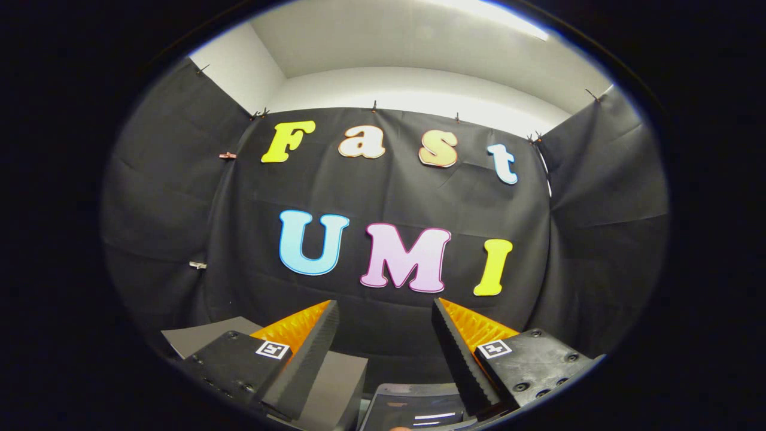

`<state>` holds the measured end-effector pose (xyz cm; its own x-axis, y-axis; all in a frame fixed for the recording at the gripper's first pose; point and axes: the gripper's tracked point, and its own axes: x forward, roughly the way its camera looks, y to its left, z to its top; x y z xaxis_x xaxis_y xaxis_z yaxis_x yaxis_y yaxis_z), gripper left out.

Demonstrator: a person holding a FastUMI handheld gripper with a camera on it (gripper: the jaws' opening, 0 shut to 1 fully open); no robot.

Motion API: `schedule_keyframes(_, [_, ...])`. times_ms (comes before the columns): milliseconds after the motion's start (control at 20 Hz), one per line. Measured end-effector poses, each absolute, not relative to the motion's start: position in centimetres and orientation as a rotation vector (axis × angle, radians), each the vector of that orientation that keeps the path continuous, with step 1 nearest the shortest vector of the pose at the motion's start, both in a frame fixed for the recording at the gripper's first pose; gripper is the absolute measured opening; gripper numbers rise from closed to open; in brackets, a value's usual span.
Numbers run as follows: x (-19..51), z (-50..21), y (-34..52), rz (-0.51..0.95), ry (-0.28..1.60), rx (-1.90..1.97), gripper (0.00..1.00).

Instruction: Put the clothes into the washing machine and then close the washing machine lid.

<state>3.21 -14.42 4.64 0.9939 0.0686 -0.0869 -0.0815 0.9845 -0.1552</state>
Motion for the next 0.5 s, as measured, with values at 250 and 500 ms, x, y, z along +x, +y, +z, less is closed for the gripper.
schedule_keyframes(250, [2.7,3.6,-11.9,0.152,0.096,-0.12,0.98])
schedule_keyframes(500, [2.4,3.2,-11.0,0.189,0.106,-0.121,0.98])
